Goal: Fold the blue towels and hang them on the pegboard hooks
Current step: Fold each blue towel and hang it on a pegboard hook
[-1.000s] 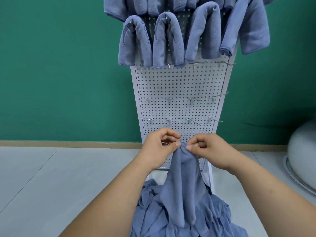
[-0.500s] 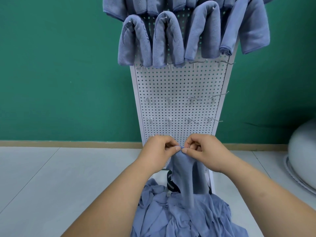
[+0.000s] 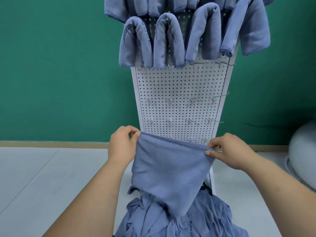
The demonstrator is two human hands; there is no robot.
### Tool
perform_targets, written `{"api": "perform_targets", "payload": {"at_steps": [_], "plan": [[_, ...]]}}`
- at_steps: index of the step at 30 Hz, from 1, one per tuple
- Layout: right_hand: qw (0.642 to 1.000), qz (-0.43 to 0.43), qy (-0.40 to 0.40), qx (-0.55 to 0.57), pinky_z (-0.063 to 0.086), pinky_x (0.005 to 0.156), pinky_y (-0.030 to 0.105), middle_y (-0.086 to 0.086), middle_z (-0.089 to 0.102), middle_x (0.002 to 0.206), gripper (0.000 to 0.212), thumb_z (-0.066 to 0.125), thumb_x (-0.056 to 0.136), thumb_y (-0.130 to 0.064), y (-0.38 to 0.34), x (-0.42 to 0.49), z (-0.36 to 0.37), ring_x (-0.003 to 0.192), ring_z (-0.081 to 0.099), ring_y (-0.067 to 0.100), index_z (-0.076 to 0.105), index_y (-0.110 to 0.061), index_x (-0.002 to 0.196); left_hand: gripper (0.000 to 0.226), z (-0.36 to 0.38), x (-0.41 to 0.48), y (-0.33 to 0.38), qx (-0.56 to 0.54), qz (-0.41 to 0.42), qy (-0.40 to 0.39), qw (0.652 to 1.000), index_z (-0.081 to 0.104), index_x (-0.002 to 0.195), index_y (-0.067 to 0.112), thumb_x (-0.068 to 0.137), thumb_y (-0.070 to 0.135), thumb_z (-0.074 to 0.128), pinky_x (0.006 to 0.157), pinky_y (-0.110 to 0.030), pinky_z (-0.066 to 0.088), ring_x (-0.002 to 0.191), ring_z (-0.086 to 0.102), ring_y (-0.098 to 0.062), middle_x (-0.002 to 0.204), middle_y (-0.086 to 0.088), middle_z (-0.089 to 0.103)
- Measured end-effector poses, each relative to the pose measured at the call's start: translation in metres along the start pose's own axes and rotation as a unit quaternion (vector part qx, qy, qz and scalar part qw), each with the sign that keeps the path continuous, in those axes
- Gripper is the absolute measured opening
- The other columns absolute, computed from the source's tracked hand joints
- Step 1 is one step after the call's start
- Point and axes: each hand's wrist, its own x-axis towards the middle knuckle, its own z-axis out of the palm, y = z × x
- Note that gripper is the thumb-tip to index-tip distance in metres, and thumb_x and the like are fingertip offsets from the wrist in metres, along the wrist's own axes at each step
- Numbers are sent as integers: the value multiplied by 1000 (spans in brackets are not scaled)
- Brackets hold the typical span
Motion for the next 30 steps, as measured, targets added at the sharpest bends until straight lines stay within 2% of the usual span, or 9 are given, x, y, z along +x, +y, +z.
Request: {"api": "perform_targets", "payload": {"at_steps": [4,6,10,15,18,23,25,28,30], "plan": [[984,-63,-81,148,47,88,23,-20,68,96,26,78,85,-62,-15,-4,-7,101,58,0,75,-39,73,10,-2,0,-13,20,-57,11,998,71,92,31,101,30,66,79,-34,50,91,63,-22,97,7,67],[993,-52,-79,73,46,93,28,-24,60,108,25,72,85,-68,-13,-3,-6,107,49,0,74,-45,77,11,-5,0,-18,31,-72,20,997,71,91,33,101,32,66,78,-37,52,92,63,-24,98,6,67],[995,57,29,-75,55,85,42,-21,59,120,20,60,97,-63,-3,-2,-5,112,49,14,73,-50,104,11,-4,-2,-12,47,-60,11,997,75,94,33,101,34,66,75,-36,52,91,61,-22,100,9,66],[980,90,176,-7,57,71,38,-14,71,97,10,71,96,-49,-6,-2,-11,90,63,21,79,-43,97,12,-1,-4,-5,88,-26,-1,996,77,96,34,101,33,67,71,-37,55,88,63,-21,97,11,72],[976,100,187,51,58,65,35,-16,71,73,6,79,89,-50,-3,-5,-16,75,66,15,80,-44,88,13,-1,-3,-1,89,-21,-1,996,76,97,32,101,33,65,69,-35,53,85,63,-22,95,10,73],[971,104,209,43,58,63,33,-19,70,69,9,86,84,-42,-2,-7,-20,71,68,12,78,-42,81,12,3,-3,7,47,-20,9,999,71,97,27,104,30,61,73,-34,48,87,61,-20,96,9,69],[968,89,232,40,58,66,35,-20,71,73,11,84,87,-34,-4,-6,-20,73,69,14,75,-39,89,12,5,-4,11,3,-25,7,1000,67,94,25,104,26,61,76,-32,45,87,61,-20,93,8,68],[967,63,244,35,56,71,39,-15,73,87,29,77,93,-22,-2,-3,-16,82,69,24,73,-32,120,13,8,-3,16,-53,-33,1,998,63,95,21,106,21,58,78,-31,43,88,61,-20,92,6,67],[968,53,244,7,54,74,39,-5,72,92,20,73,97,-20,1,1,-11,88,65,27,76,-24,116,11,9,-3,20,-80,-44,-6,996,61,99,18,108,21,55,79,-30,41,89,60,-18,93,8,65]]}}
